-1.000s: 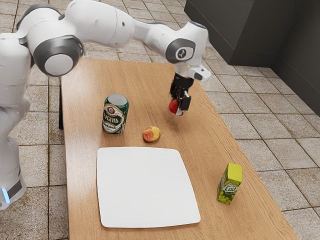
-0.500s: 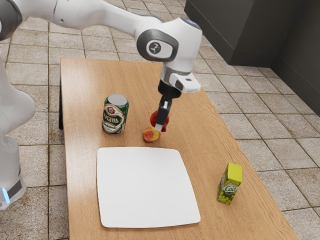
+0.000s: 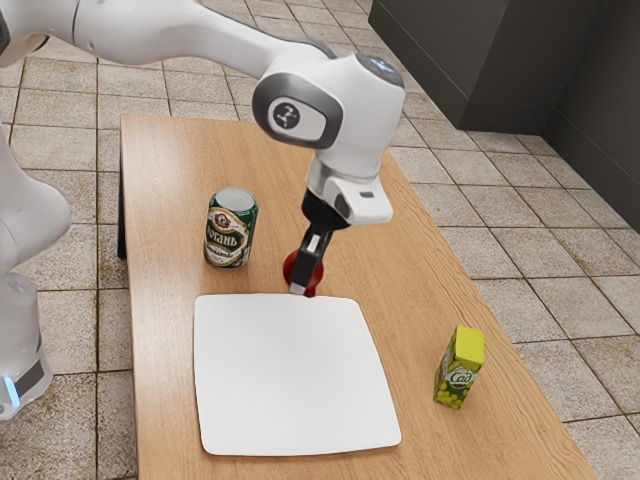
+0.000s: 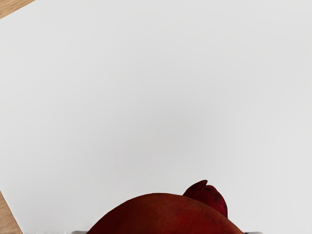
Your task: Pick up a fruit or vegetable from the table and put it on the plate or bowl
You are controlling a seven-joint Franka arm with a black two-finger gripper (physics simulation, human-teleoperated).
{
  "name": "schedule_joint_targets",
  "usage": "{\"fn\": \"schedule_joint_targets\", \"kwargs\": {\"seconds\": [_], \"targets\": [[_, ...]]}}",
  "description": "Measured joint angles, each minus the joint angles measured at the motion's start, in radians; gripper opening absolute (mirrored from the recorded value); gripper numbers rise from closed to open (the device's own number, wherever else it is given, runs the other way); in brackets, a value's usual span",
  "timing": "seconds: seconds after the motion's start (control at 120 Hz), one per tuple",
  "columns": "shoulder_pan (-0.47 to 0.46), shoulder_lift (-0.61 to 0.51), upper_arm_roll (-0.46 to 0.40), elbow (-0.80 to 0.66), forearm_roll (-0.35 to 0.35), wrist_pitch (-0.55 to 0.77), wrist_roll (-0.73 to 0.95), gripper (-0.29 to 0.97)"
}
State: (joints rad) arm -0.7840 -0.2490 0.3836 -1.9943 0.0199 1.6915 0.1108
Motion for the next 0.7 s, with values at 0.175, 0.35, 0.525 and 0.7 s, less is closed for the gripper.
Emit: {"fn": "schedule_joint_targets", "kwargs": {"seconds": [0.175, 0.35, 0.525, 0.7], "targets": [[0.000, 0.007, -0.046, 0.001, -0.003, -0.003, -0.026, 0.39], [0.008, 0.027, -0.046, 0.004, -0.014, 0.000, -0.043, 0.60], [0.016, 0.040, 0.035, 0.011, 0.021, -0.002, -0.054, 0.65], [0.031, 0.063, 0.433, 0.104, -0.166, 0.065, 0.135, 0.67]]}}
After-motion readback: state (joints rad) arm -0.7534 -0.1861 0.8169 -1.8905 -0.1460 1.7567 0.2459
